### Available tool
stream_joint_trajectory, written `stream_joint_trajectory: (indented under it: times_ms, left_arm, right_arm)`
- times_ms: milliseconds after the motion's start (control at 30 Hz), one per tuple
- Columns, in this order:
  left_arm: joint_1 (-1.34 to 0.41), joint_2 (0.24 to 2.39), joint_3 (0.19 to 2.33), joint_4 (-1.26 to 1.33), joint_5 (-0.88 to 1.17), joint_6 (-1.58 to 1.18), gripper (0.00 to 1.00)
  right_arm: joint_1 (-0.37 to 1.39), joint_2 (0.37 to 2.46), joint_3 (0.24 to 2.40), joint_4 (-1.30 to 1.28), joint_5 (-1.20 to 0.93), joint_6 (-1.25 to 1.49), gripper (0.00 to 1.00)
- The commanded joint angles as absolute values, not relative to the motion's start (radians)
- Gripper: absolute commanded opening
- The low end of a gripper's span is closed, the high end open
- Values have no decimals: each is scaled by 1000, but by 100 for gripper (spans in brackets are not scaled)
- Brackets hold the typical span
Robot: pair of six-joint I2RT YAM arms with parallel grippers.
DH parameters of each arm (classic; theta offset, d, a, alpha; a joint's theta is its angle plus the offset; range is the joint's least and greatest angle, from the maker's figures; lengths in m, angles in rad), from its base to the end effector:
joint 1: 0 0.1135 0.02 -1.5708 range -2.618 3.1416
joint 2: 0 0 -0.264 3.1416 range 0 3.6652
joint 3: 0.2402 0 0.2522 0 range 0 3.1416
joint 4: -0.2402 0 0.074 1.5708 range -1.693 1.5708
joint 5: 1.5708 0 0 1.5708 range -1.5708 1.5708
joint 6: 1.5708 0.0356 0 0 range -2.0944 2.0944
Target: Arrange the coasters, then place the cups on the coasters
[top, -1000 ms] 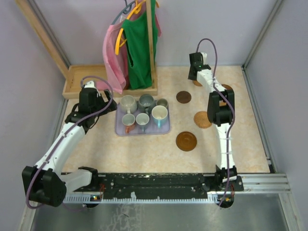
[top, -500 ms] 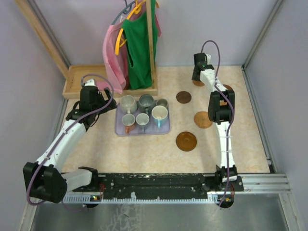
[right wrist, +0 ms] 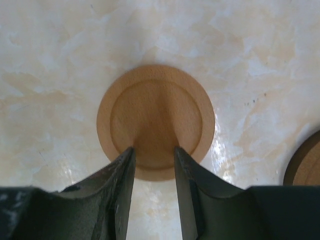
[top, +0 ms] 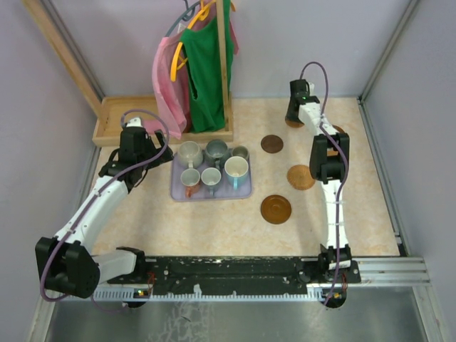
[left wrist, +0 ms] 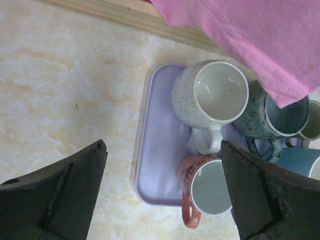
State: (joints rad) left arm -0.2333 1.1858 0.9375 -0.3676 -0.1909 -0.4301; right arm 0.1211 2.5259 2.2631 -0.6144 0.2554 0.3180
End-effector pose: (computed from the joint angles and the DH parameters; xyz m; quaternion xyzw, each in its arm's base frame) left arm 0.2564 -0.0540 0.2932 -0.1304 0.8755 -0.0689 0.4601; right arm 0.5540 0.0584 0.1769 0.1348 0.9240 -0.0435 0.3551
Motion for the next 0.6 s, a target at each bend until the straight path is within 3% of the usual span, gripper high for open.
stream_joint_trajectory:
  times_ms: [0,567]
  left_arm:
    - [-236,1174,961,-362,-182,-437,100]
    - [-236,1109,917,-351,-157,-416,100]
  right_arm:
    - [116,2528,2232,-660,215,321,38]
    - [115,2287,1842,-600,251,369,37]
